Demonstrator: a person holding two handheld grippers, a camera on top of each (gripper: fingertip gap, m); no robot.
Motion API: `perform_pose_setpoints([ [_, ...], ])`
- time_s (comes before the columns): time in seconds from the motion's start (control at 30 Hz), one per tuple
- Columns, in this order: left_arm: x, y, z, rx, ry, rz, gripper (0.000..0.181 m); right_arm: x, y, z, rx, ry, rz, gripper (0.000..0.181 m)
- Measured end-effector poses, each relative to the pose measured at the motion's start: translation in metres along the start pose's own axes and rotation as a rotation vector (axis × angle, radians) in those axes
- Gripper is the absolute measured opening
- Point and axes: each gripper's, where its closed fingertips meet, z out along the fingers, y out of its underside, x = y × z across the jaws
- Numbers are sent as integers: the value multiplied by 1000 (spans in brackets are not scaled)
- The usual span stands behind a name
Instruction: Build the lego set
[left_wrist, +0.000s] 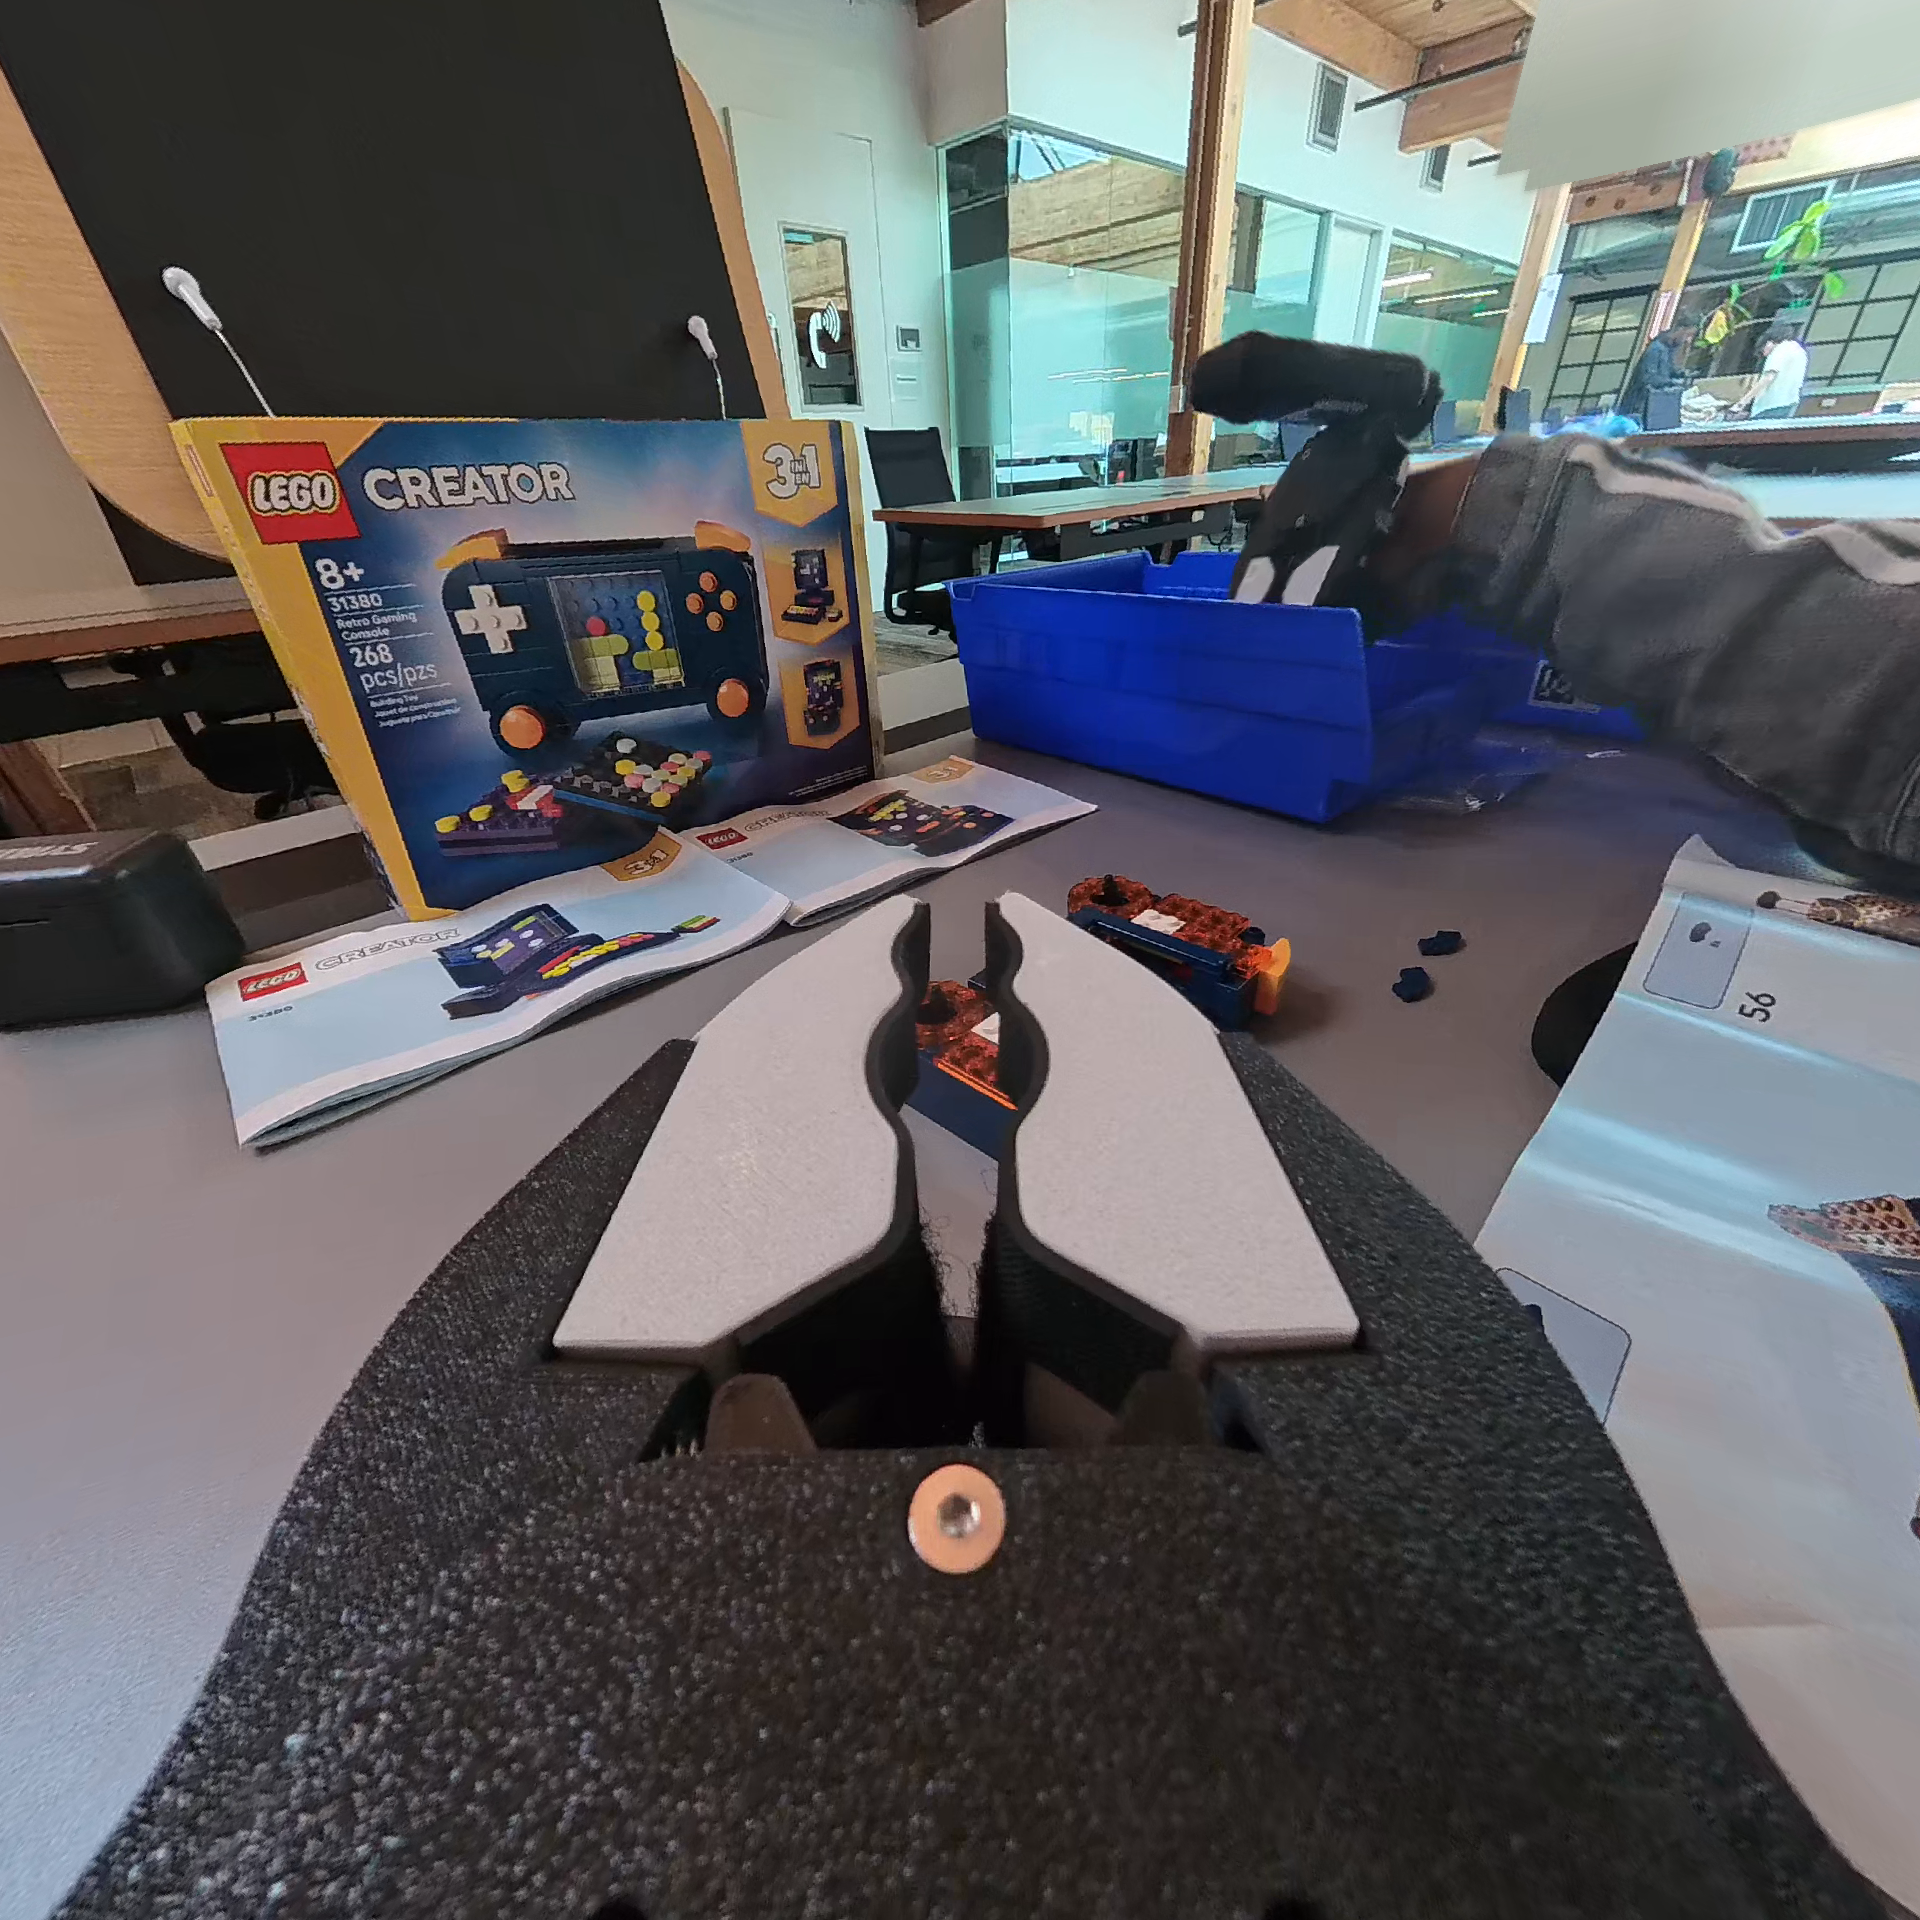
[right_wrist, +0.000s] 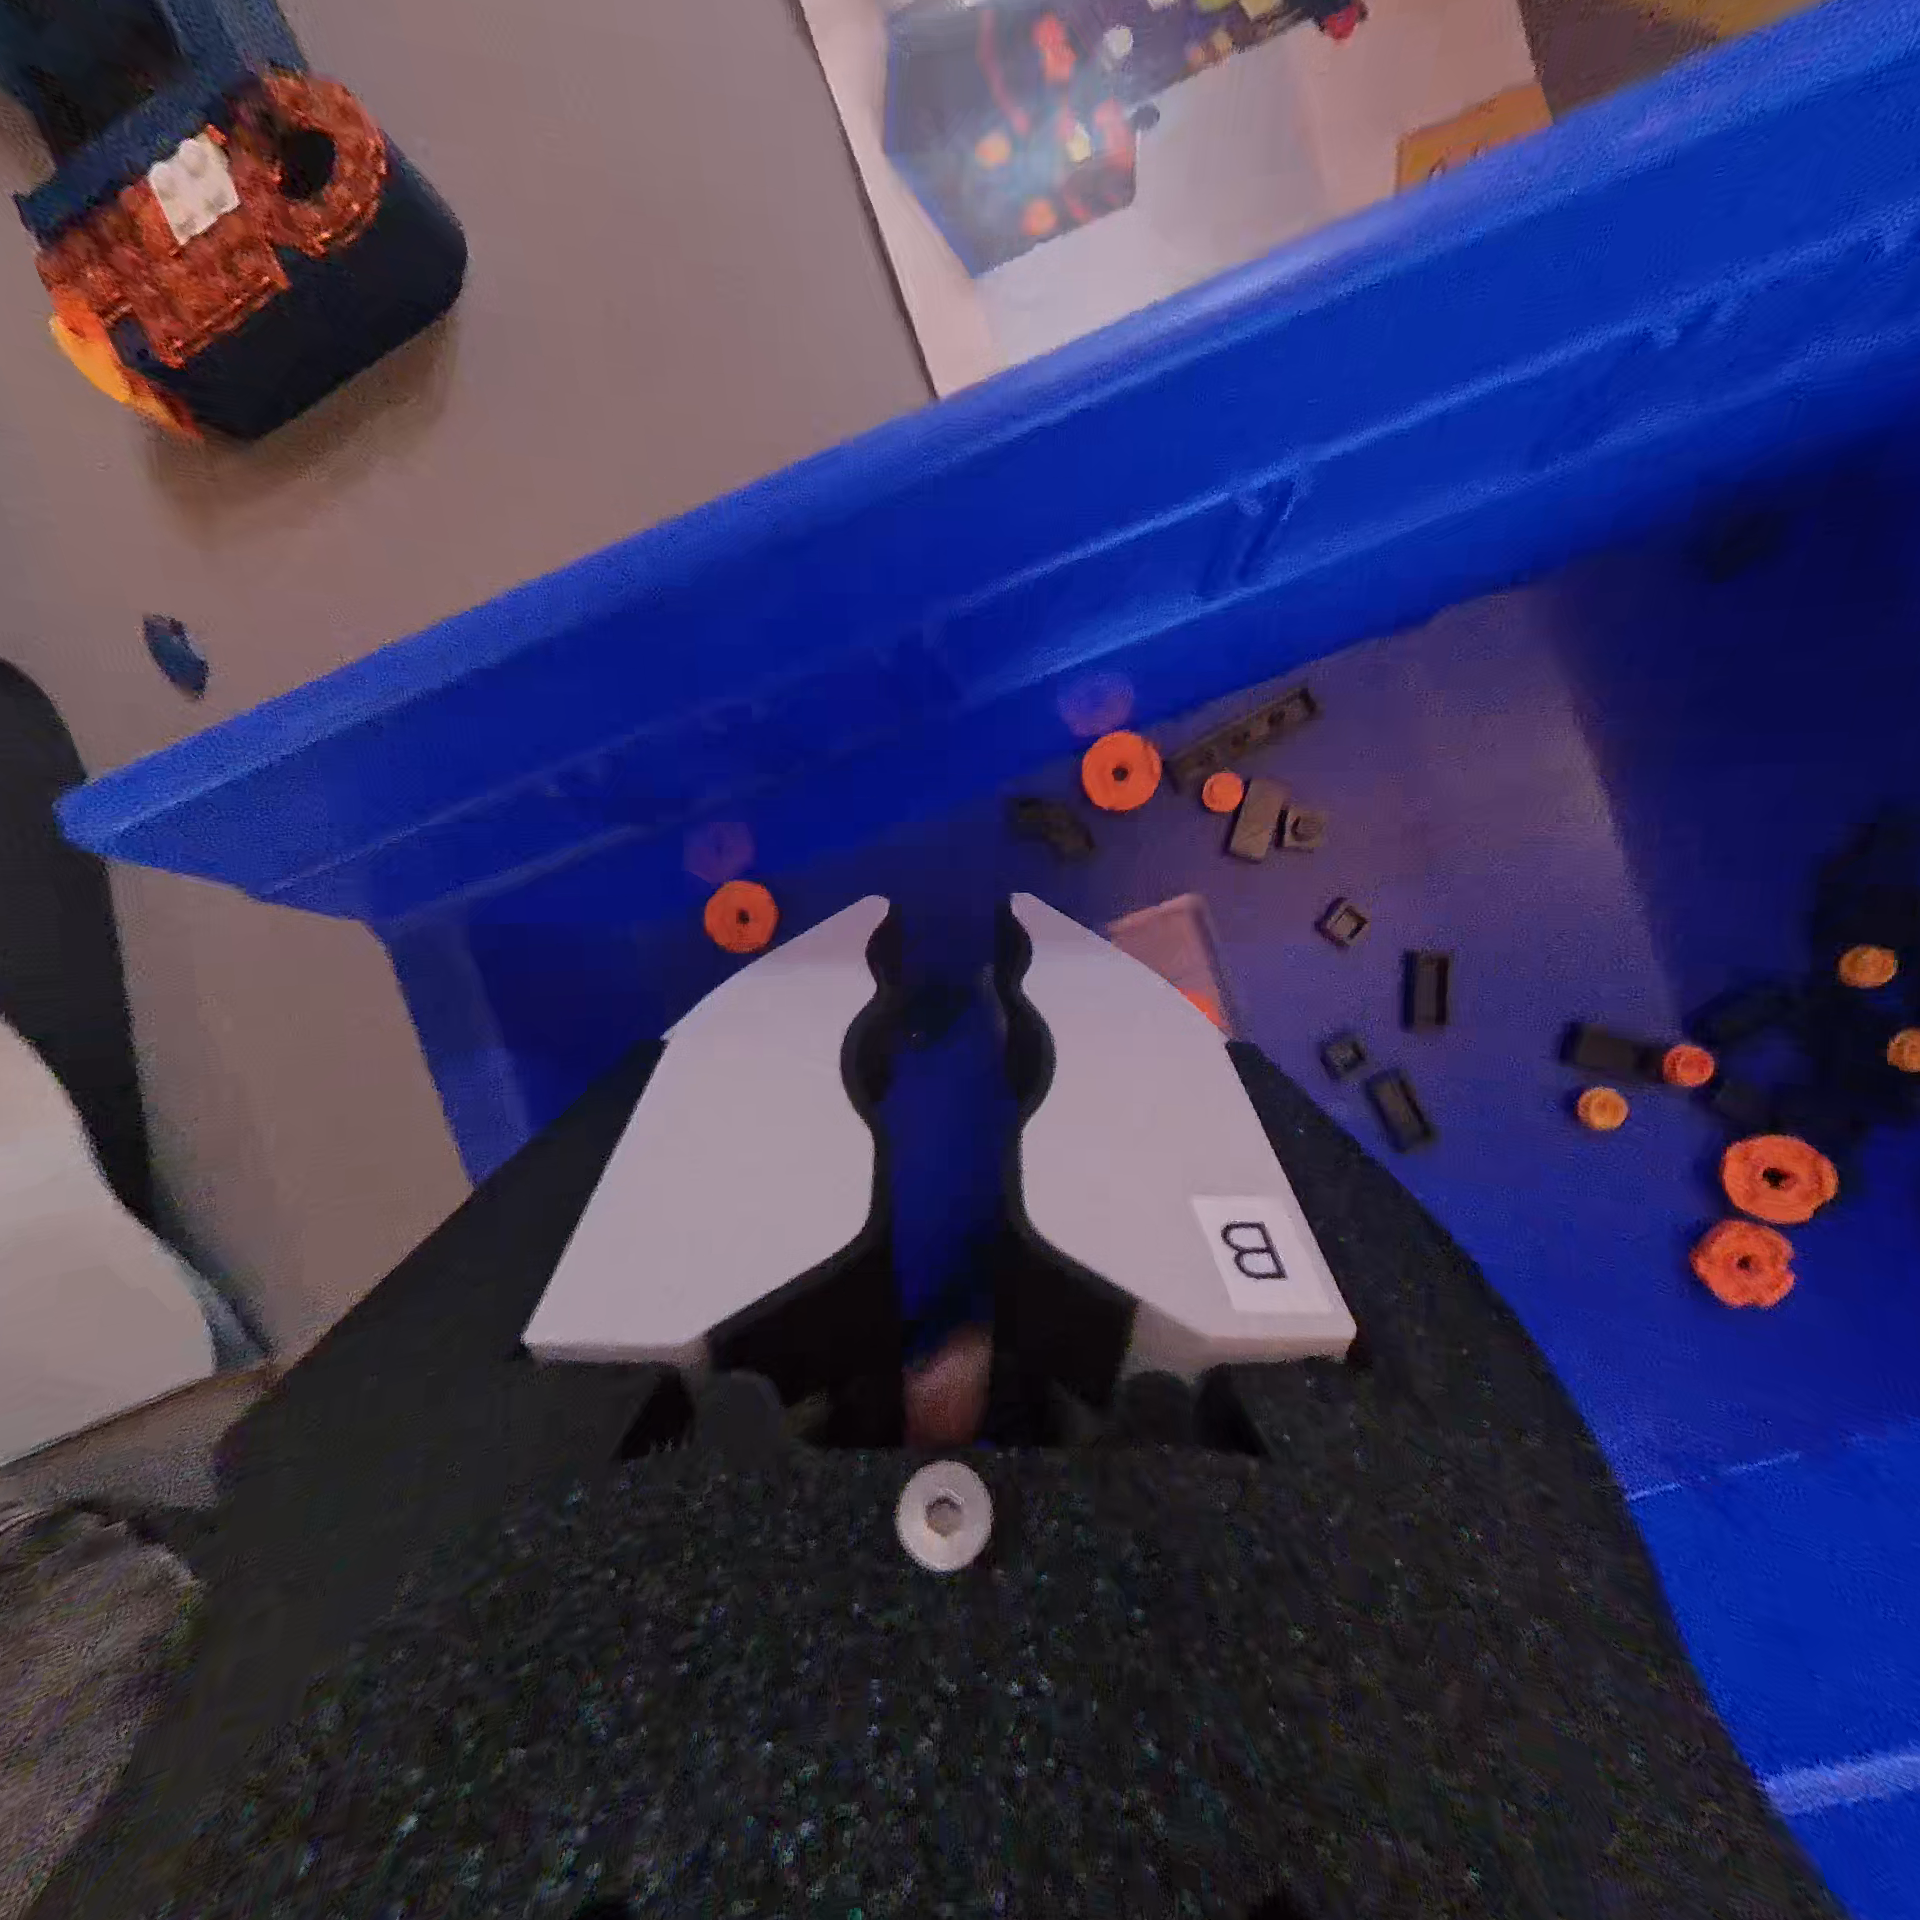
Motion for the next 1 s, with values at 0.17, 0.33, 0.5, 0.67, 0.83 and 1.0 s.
perform_pose_setpoints([
  [0.17,-1,-1,-1,7,-1,-6,9,14,-7,18,10,56,-41,25],
  [0.33,0,0,0,1,3,-1,10,20,-1,27,-30,91,-53,24],
  [0.5,2,0,0,-2,6,10,10,25,-4,30,1,119,-80,15],
  [0.67,2,0,0,-1,6,12,10,20,2,20,-43,106,-101,14],
  [0.83,2,0,0,-2,5,14,10,-16,-29,-52,92,169,-136,13],
  [1.0,1,0,0,-2,-3,11,10,-140,-65,-75,277,17,-400,12],
])
